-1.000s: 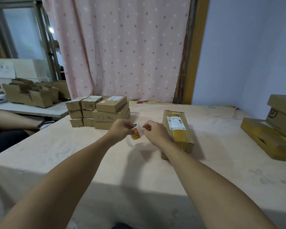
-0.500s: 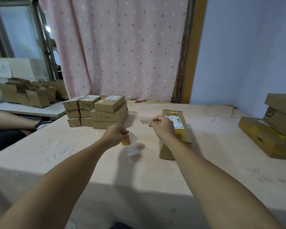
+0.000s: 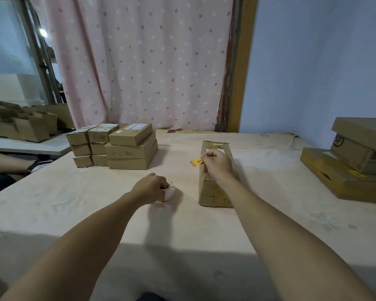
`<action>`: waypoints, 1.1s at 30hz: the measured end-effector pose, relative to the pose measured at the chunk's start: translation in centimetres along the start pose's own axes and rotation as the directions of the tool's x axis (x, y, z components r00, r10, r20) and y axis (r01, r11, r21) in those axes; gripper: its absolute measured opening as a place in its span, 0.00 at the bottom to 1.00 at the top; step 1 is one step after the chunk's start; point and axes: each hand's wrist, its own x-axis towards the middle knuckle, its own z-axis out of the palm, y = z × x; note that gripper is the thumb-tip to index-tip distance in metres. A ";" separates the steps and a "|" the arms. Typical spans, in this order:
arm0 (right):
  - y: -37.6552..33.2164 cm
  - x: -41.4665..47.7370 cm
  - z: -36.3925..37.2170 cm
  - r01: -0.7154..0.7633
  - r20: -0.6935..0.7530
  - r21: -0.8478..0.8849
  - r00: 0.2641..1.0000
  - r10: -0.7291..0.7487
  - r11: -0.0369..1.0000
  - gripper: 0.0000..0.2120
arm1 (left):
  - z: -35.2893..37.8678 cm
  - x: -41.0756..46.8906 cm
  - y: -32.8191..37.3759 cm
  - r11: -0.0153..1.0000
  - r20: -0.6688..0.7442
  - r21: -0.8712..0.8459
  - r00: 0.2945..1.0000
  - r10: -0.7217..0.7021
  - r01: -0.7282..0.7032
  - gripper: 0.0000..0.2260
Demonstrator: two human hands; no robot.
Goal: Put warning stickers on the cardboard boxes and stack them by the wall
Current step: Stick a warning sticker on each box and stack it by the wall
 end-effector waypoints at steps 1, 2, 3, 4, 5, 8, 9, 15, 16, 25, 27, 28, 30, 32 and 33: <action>0.2 0.1 -0.2 0.000 -0.011 0.000 1.000 -0.001 1.000 0.03 | -0.1 0.0 -0.2 1.000 0.007 0.010 1.000 0.003 -0.003 0.05; 0.2 0.1 -0.4 0.000 -0.018 -0.004 1.000 0.000 1.000 0.03 | -0.3 0.0 -0.3 1.000 0.012 0.012 1.000 0.011 -0.011 0.04; 0.2 0.0 -0.5 -0.003 -0.019 -0.018 1.000 0.002 1.000 0.04 | -0.5 -0.1 -0.4 1.000 0.012 0.007 1.000 0.019 -0.019 0.04; 0.2 -0.1 -0.6 -0.006 -0.014 -0.040 1.000 0.005 0.999 0.06 | -0.7 -0.1 -0.5 1.000 0.009 -0.007 1.000 0.026 -0.026 0.04; 0.1 -0.1 -0.7 -0.009 -0.006 -0.056 1.000 0.009 0.998 0.07 | -1.0 -0.1 -0.5 0.999 -0.002 -0.034 1.000 0.030 -0.030 0.05; 0.0 0.0 -0.9 0.000 0.012 -0.064 1.000 0.001 0.998 0.08 | -1.9 0.0 0.3 0.987 -0.080 -0.163 0.997 0.006 -0.019 0.06; -0.1 0.0 -1.0 0.008 0.022 -0.063 1.000 -0.006 0.998 0.07 | -2.2 0.2 0.7 0.976 -0.110 -0.217 0.994 -0.022 -0.003 0.05; 0.3 0.4 -2.9 0.047 0.073 -0.068 0.996 -0.042 0.997 0.06 | -3.6 3.2 5.8 0.805 -0.196 -0.593 0.970 -0.144 -0.001 0.11; 0.3 0.6 -3.4 0.051 0.069 -0.079 0.997 -0.046 0.996 0.06 | -3.6 3.6 6.9 0.767 -0.181 -0.641 0.974 -0.138 -0.011 0.12; 0.6 1.8 -7.5 0.040 0.154 -0.165 0.988 -0.014 0.985 0.11 | -1.6 6.2 13.6 0.628 -0.068 -0.778 0.996 -0.055 -0.018 0.11; 1.0 2.2 -7.9 0.030 0.162 -0.169 0.987 -0.002 0.985 0.15 | -1.1 6.5 14.6 0.622 -0.030 -0.783 0.996 -0.083 0.028 0.11; 1.3 2.5 -8.0 0.023 0.156 -0.173 0.988 0.004 0.985 0.16 | -0.8 6.7 14.9 0.632 -0.022 -0.774 0.995 -0.100 0.046 0.11; 1.7 2.8 -8.1 0.001 0.131 -0.195 0.991 0.024 0.981 0.18 | -0.3 7.1 15.4 0.660 -0.033 -0.749 0.990 -0.134 0.065 0.09; 1.9 3.1 -8.1 -0.013 0.100 -0.227 0.994 0.036 0.974 0.19 | 0.0 7.6 15.6 0.676 -0.051 -0.733 0.985 -0.162 0.074 0.08; 2.0 3.3 -8.1 -0.012 0.089 -0.239 0.995 0.034 0.971 0.18 | 0.1 7.8 15.7 0.684 -0.057 -0.726 0.983 -0.174 0.079 0.08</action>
